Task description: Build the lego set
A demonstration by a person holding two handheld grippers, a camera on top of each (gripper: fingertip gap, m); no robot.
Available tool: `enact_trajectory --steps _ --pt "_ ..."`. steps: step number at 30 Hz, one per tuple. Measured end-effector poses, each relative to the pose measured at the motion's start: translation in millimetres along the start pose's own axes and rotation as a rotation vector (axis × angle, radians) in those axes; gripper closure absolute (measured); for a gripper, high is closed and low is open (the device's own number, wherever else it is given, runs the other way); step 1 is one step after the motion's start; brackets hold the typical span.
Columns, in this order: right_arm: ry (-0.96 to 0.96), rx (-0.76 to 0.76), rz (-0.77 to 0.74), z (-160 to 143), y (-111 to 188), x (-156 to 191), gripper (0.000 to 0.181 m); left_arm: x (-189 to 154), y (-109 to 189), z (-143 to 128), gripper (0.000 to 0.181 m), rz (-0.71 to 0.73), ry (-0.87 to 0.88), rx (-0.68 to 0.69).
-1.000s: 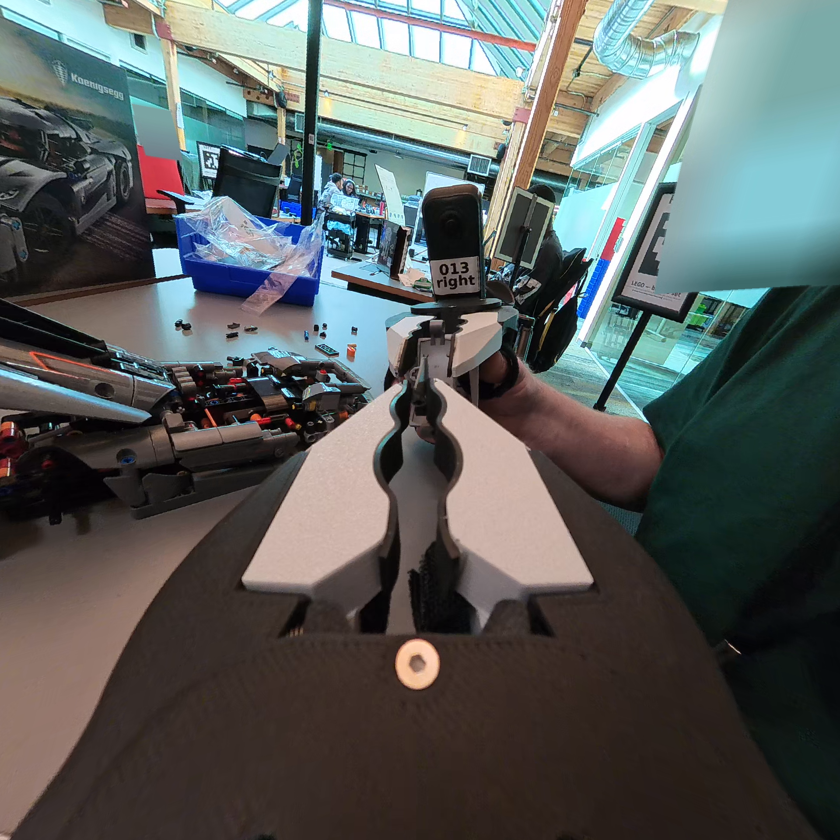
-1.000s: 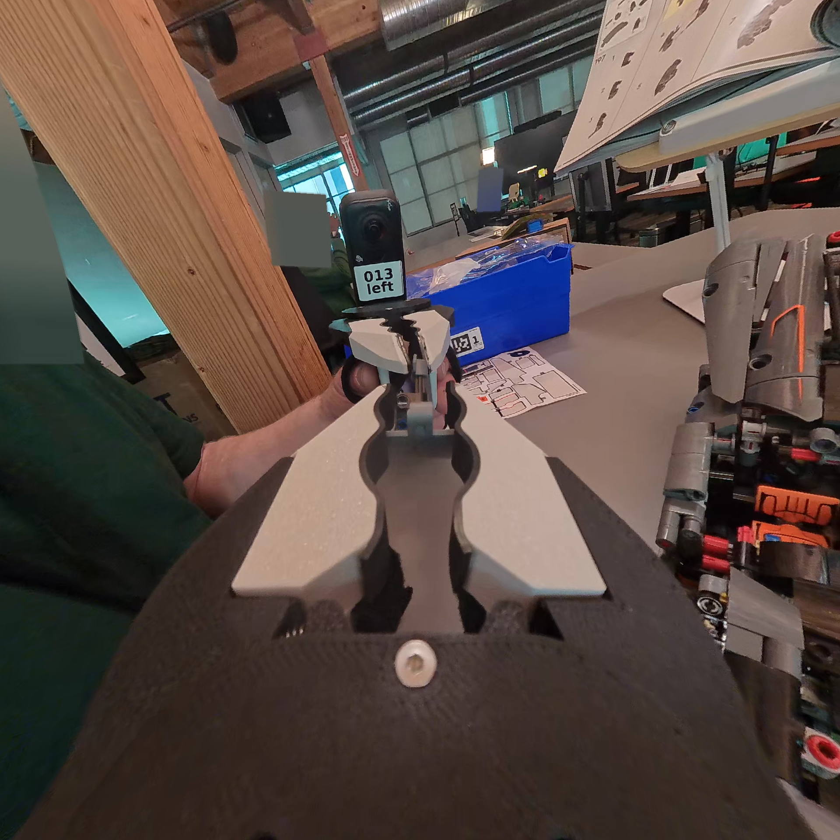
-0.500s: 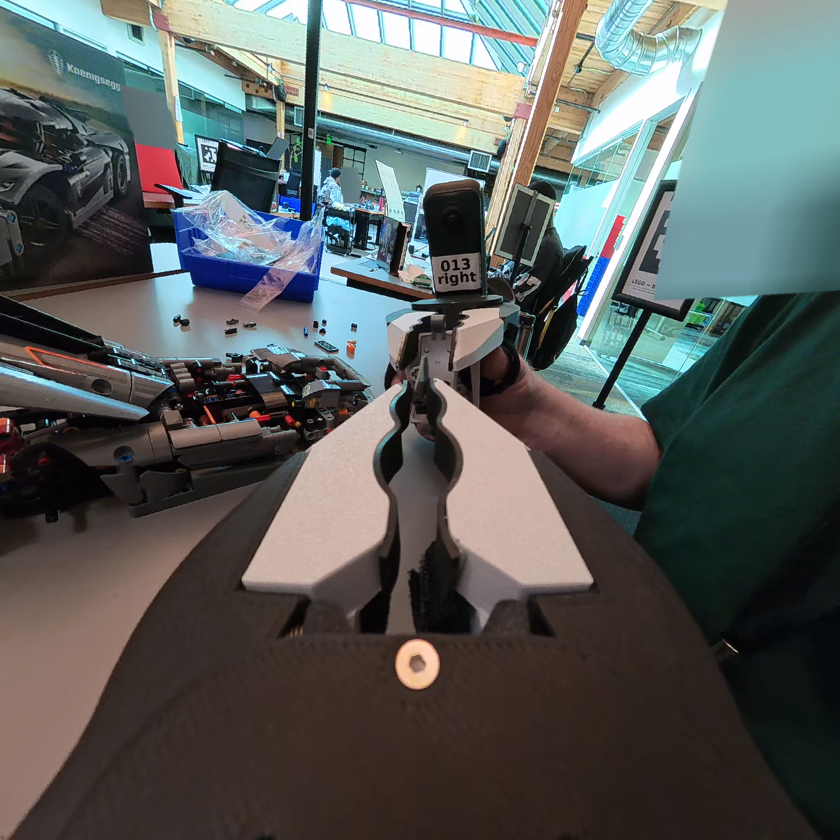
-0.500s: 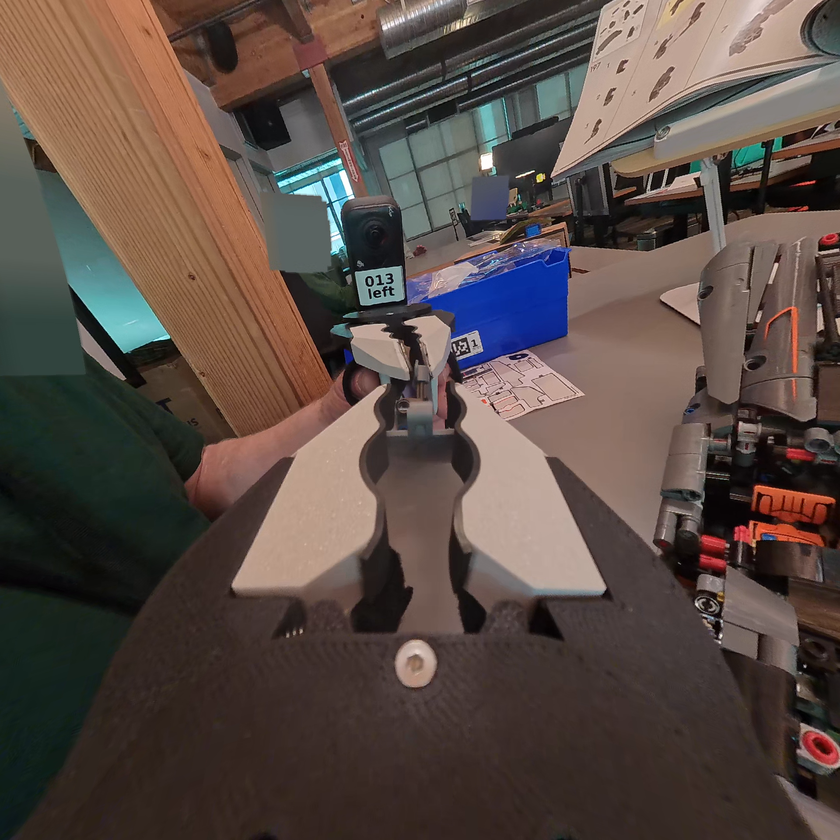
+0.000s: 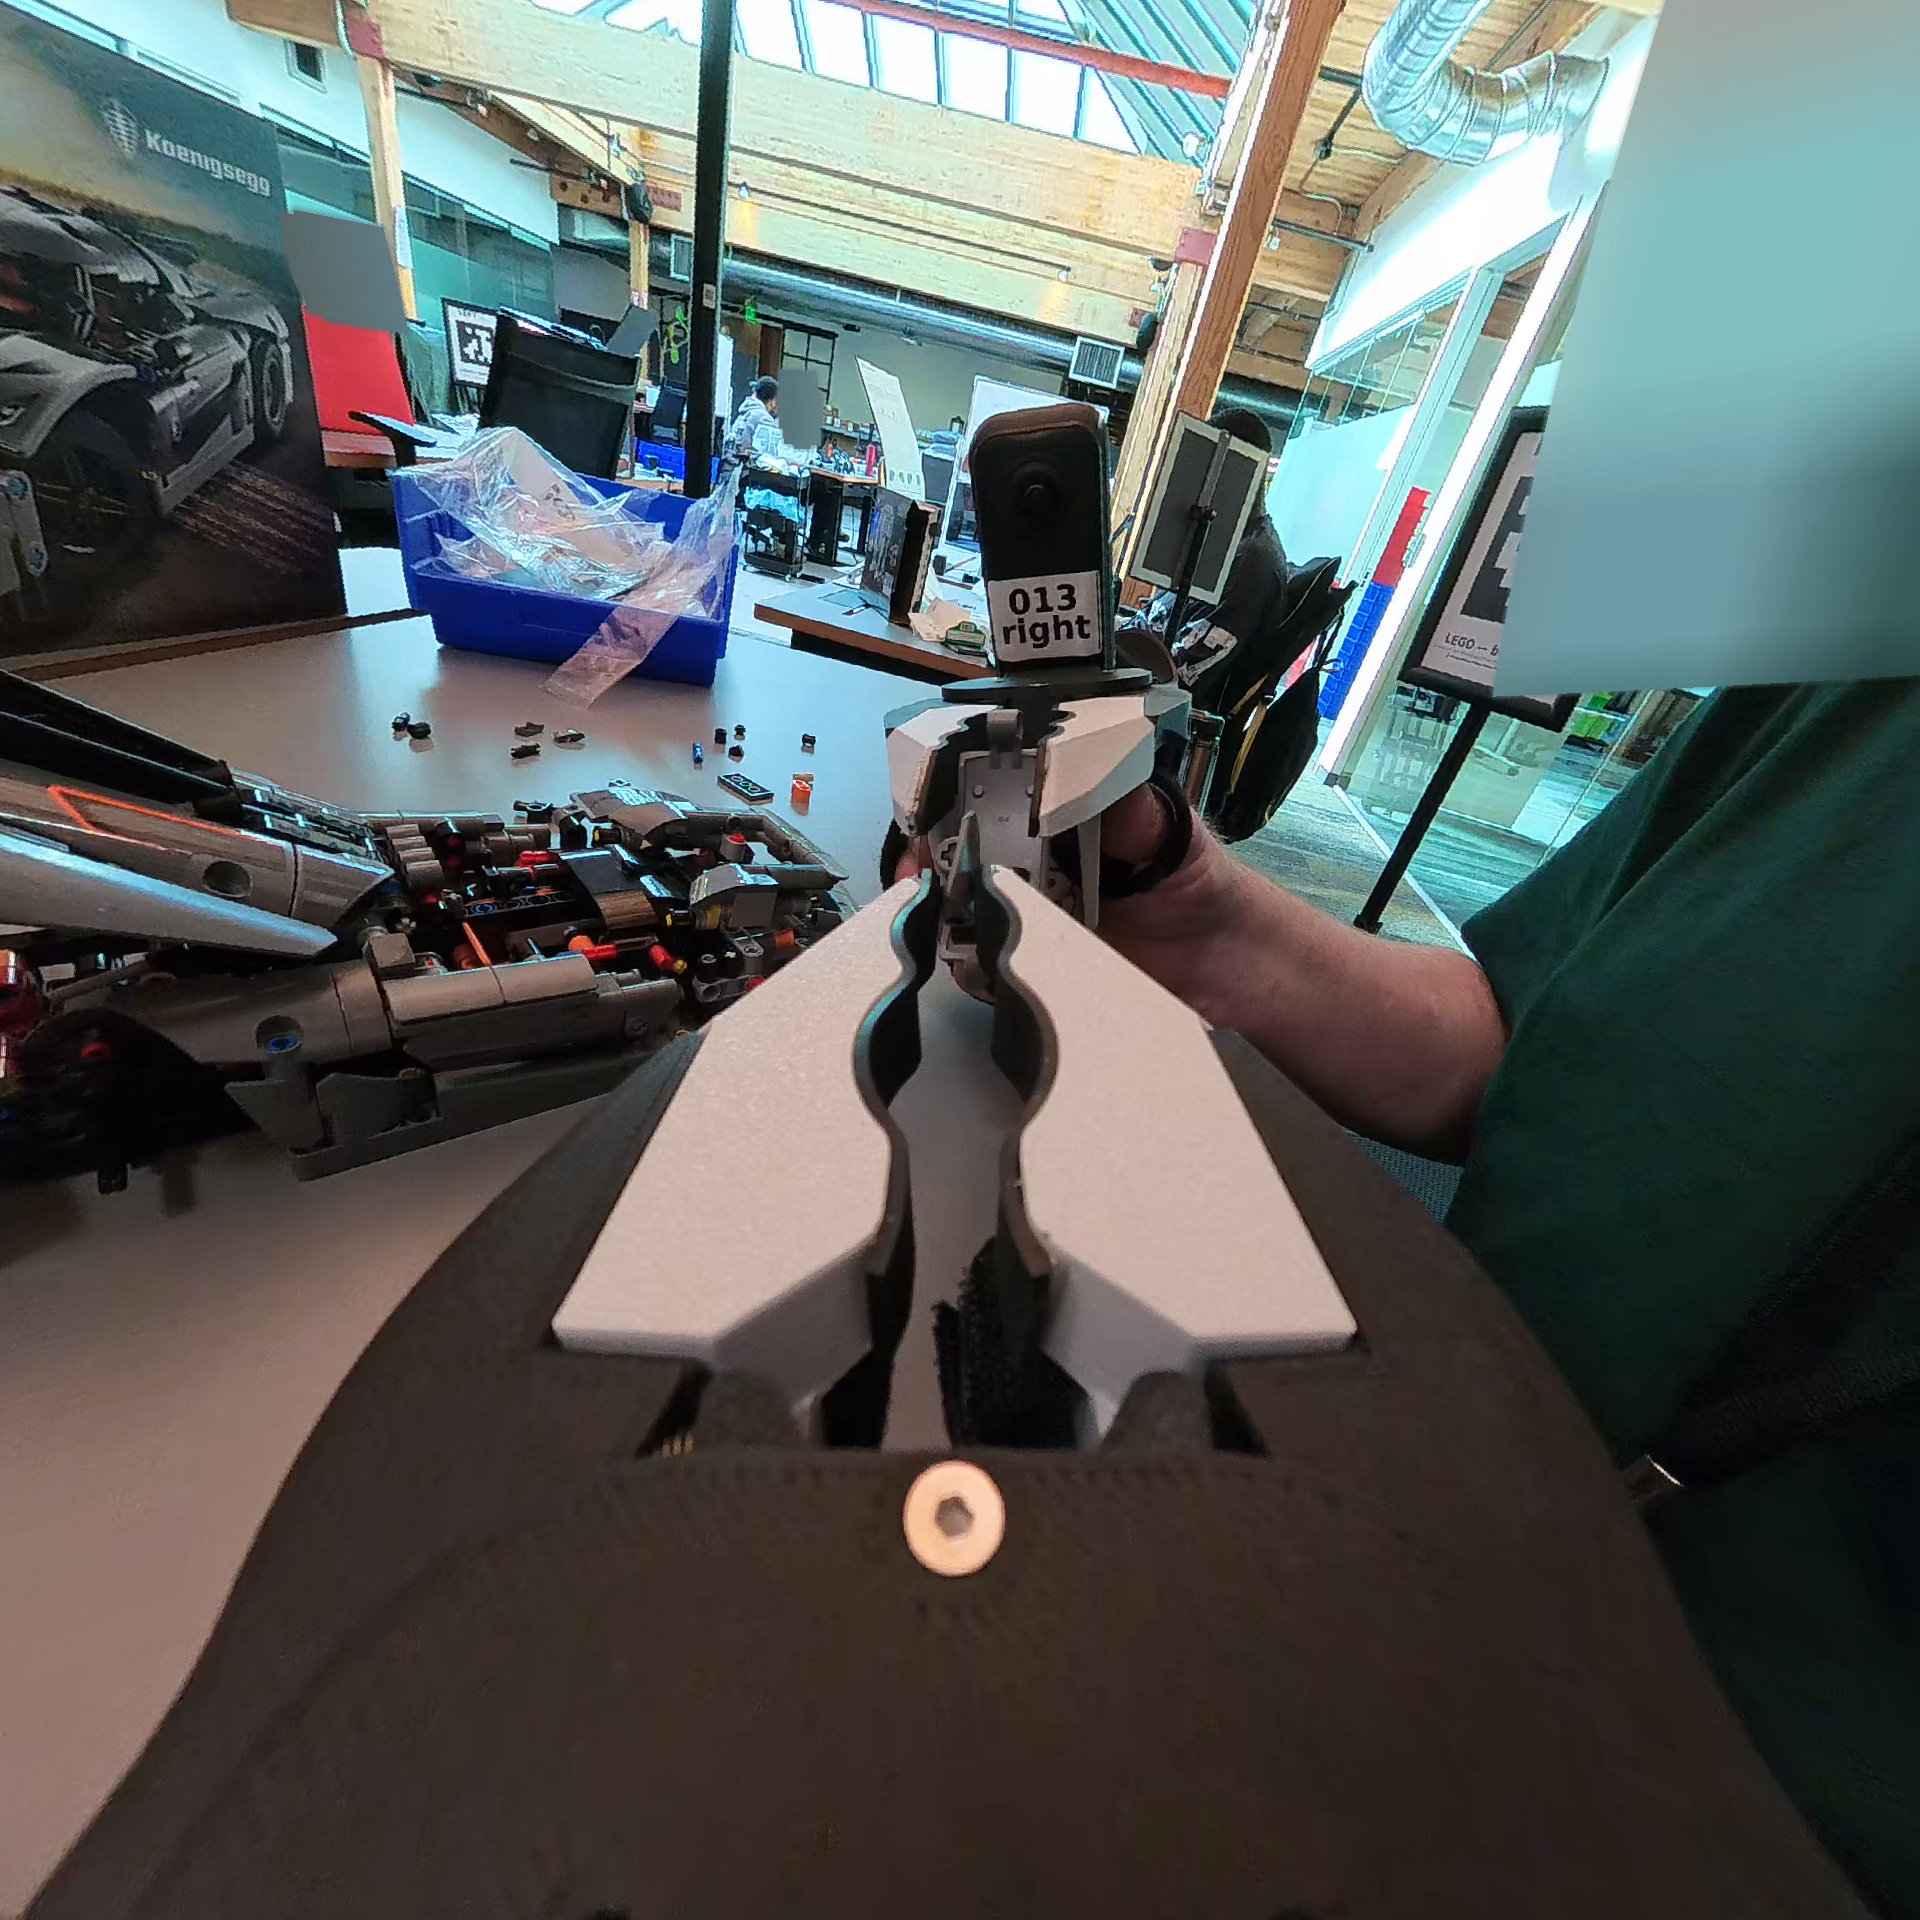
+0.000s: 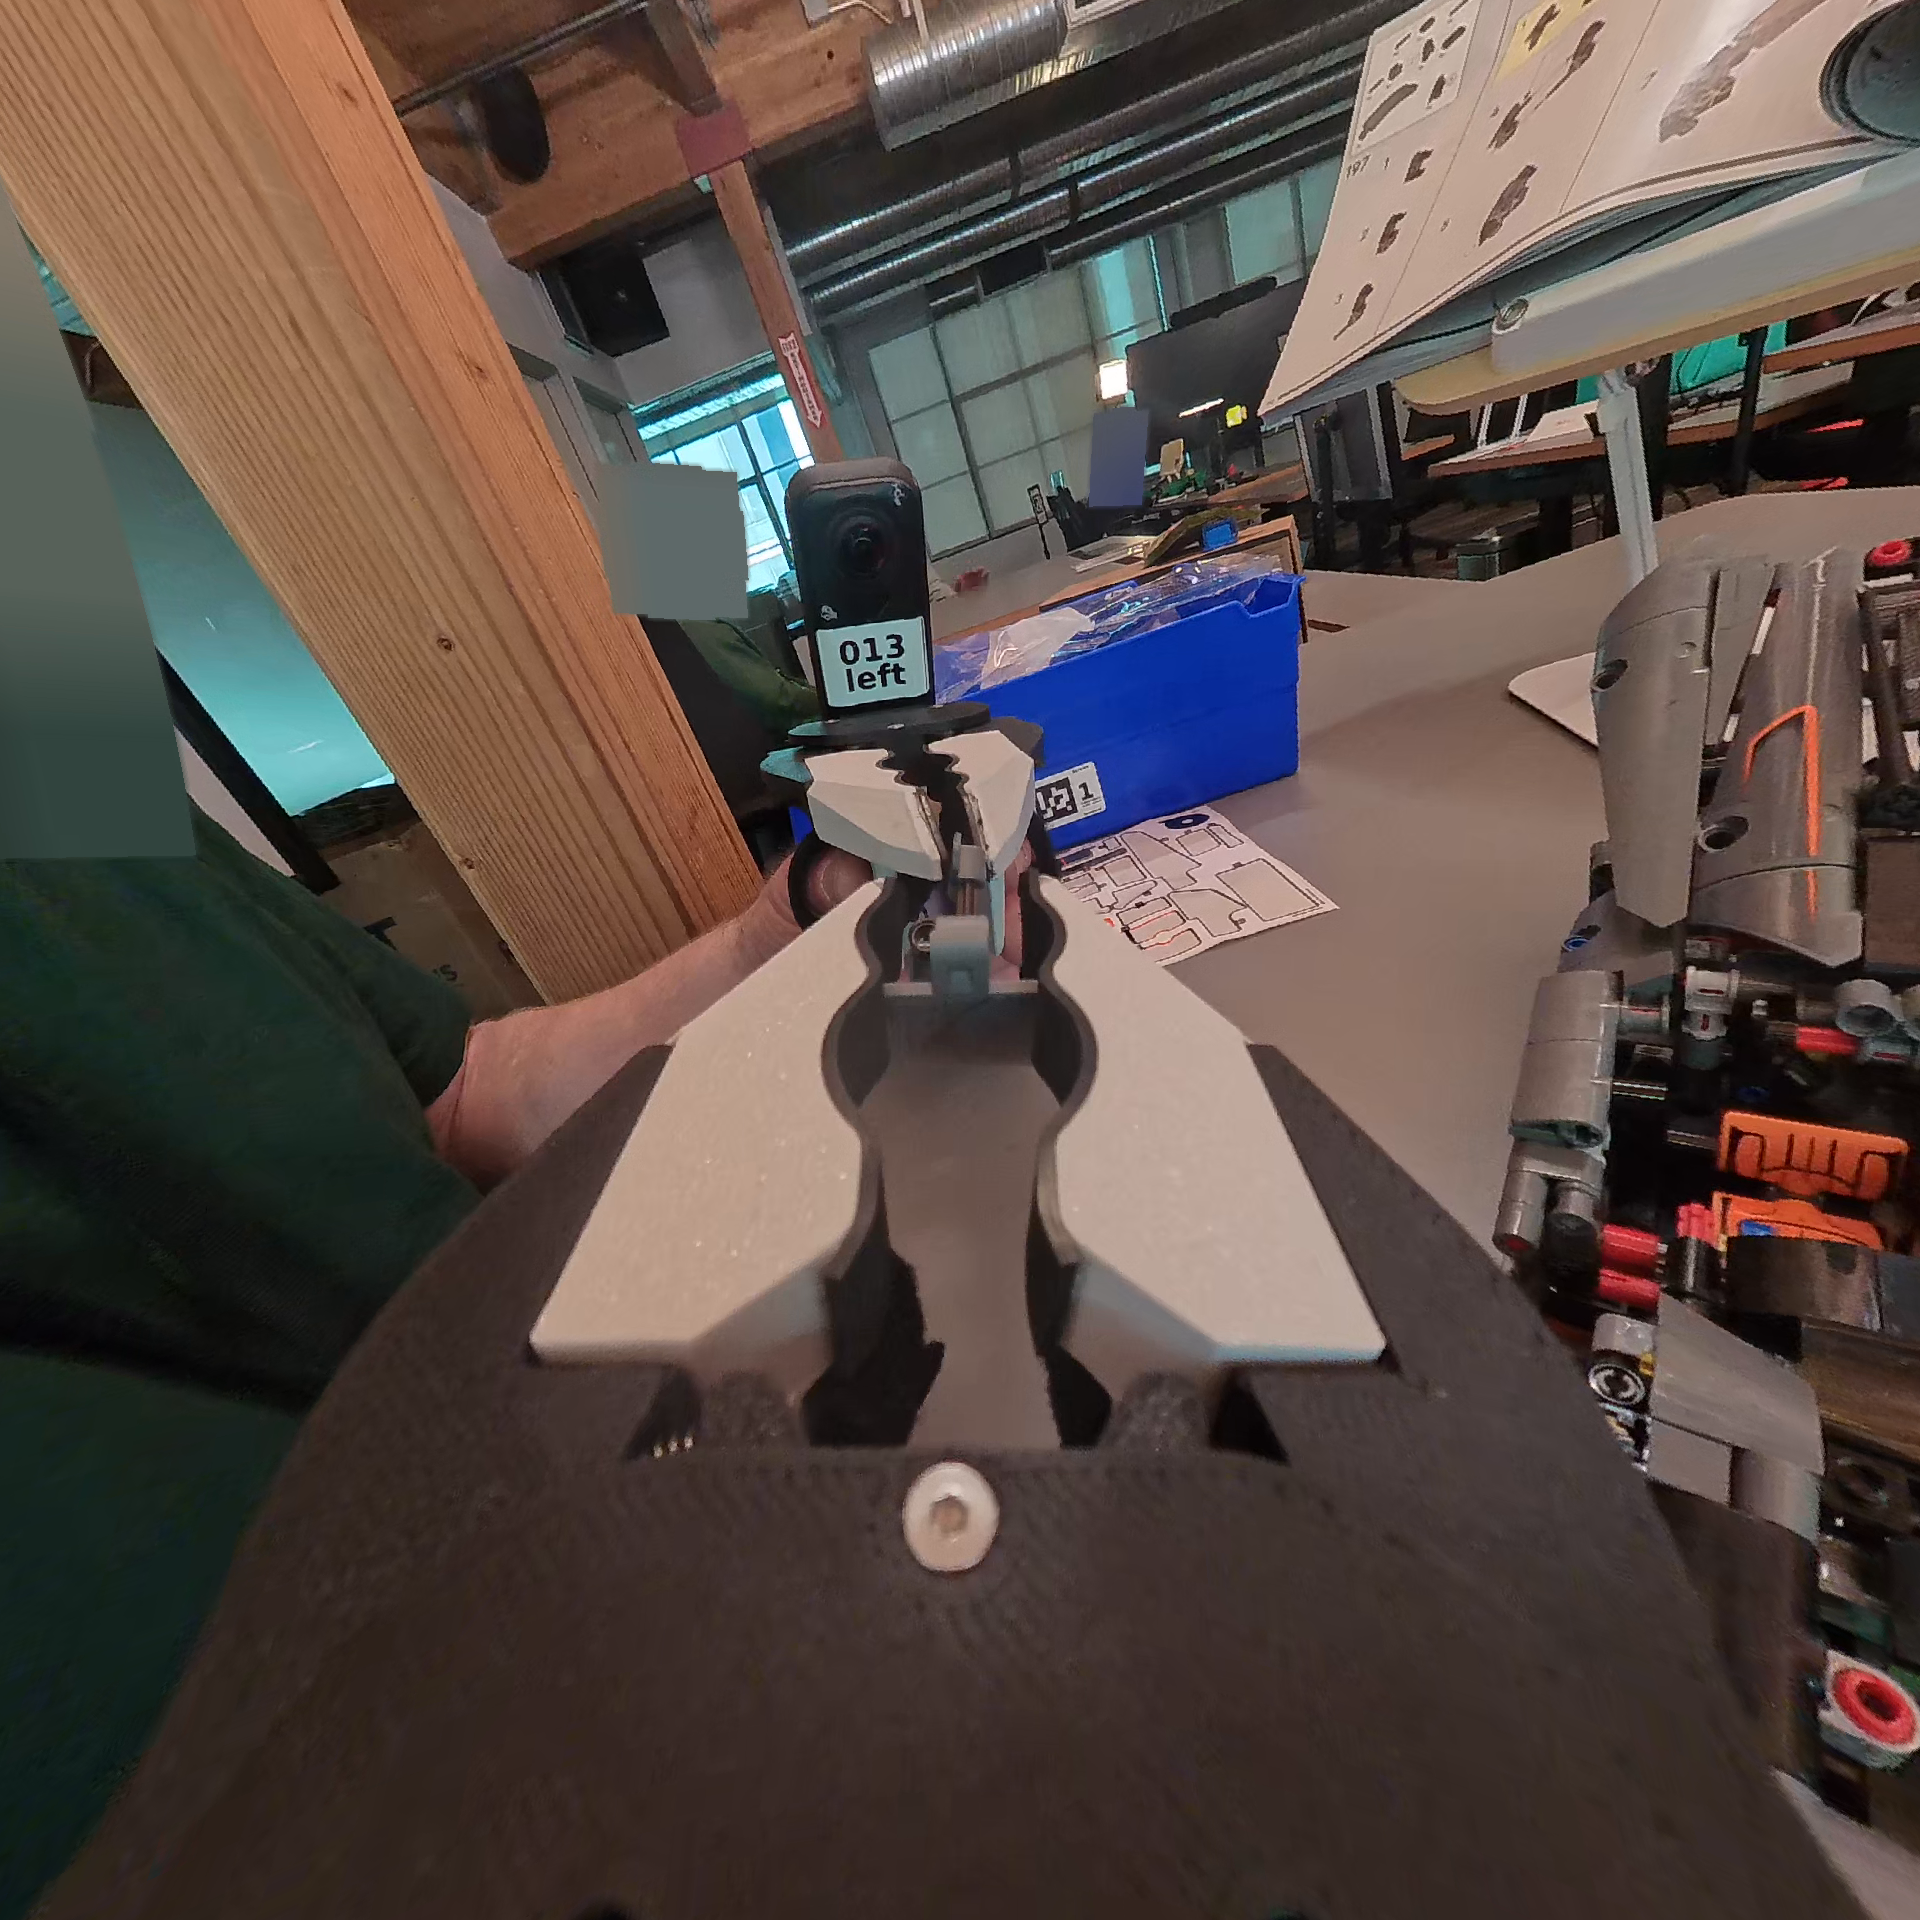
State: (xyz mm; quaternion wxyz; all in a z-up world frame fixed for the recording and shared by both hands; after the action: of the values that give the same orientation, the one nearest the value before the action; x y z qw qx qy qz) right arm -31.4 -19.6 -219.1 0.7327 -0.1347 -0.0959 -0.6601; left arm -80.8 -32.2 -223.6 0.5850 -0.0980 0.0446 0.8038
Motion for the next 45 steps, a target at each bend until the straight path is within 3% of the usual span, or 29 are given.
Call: enact_trajectory --steps 21,27,38,45 --pt "0.007 -0.034 -0.023 4.6 2.7 -2.7 0.161 1.5 1.3 1.1 0.177 0.019 -0.01 -0.001" --pt "-0.023 -0.038 -0.008 4.3 1.2 -3.2 0.149 3.3 4.9 4.5 0.178 0.023 0.008 -0.029" --pt "0.01 0.08 -0.007 -14.0 -10.7 0.1 0.148 -0.1 2.3 3.5 0.178 0.017 -0.017 -0.017" --pt "0.032 0.136 0.021 -21.5 -13.5 6.1 0.167 -3.5 -1.4 0.7 0.178 0.018 -0.057 0.012"
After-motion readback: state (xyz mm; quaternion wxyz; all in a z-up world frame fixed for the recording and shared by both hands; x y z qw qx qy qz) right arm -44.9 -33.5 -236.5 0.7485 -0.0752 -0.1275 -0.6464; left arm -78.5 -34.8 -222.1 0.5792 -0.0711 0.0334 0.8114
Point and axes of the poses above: each gripper's, where its closed fingertips meet, y back along the fingers, z out of its top, x = y × z across the jaws, the point moved 2 cm from there along y, back along the fingers, and after that the axes turned 3 degrees about -z, right-handed, at the moved point
